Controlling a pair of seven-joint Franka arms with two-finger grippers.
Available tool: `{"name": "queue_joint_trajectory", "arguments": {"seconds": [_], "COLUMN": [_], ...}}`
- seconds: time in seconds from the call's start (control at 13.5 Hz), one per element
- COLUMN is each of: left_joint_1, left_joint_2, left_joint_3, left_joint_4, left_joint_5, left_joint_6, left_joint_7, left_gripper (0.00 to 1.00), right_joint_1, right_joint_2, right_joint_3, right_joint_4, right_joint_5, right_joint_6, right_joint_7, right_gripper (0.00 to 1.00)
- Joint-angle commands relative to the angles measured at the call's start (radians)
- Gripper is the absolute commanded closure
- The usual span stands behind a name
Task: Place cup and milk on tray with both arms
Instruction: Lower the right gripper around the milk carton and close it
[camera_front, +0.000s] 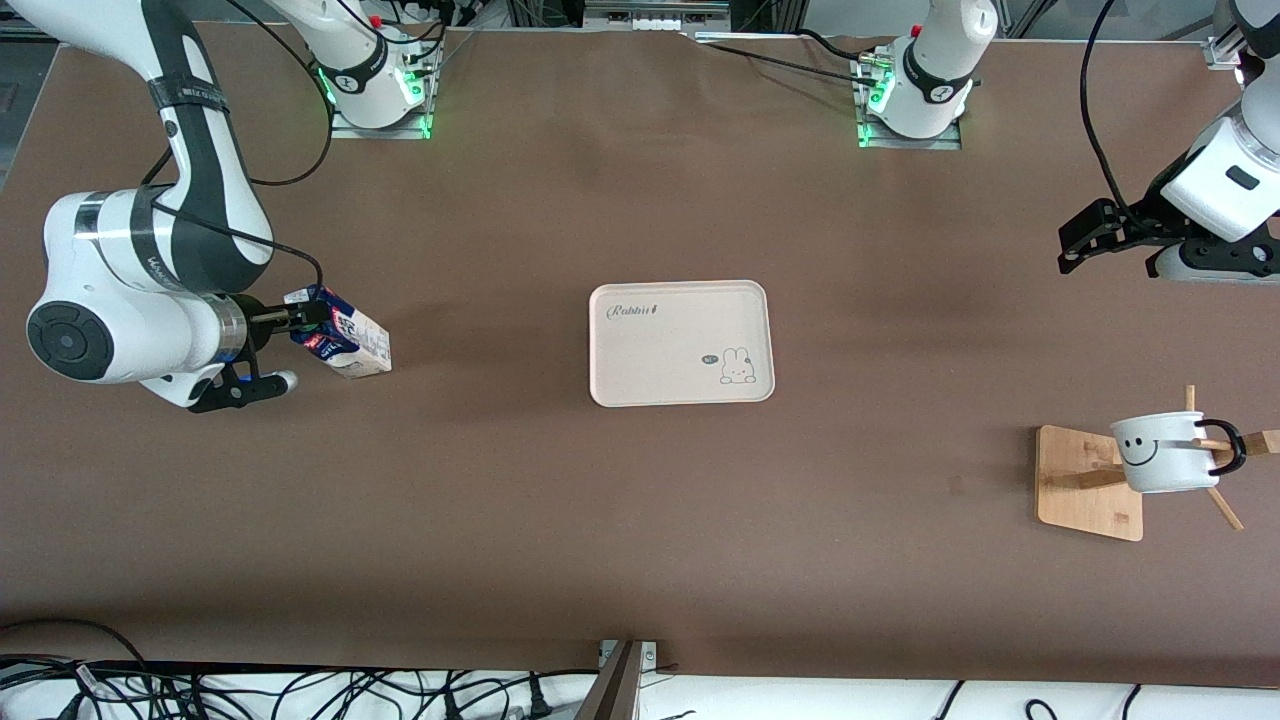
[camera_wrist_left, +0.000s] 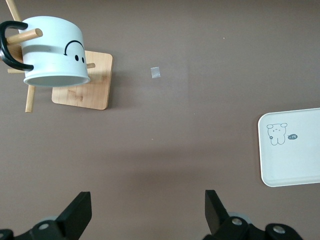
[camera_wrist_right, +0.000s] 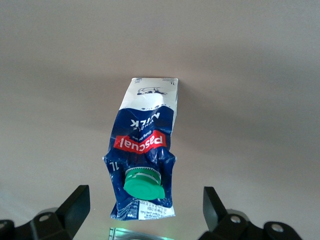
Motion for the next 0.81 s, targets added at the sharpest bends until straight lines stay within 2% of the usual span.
{"name": "queue_joint_trajectory", "arguments": {"seconds": [0.0,0.74], "left_joint_1": [-0.007,-0.007], "left_joint_2": [0.017,0.017], "left_joint_3": [0.010,0.010], "left_joint_4": [0.036,0.036], "left_joint_5": [-0.011,-0.011], "left_joint_6": [-0.022,-0.022], "left_joint_7": [0.014,0.014], "left_gripper": [0.00,0.00], "right_joint_1": [0.007,0.004], "right_joint_2": [-0.002,-0.004], "right_joint_3": [-0.001,-0.005], "right_joint_4": [-0.014,-0.051], "right_joint_5": [-0.016,-0.018], "right_joint_6": [0.014,-0.023], "right_joint_7": [-0.048,-0.053], "right_gripper": [0.00,0.00]}}
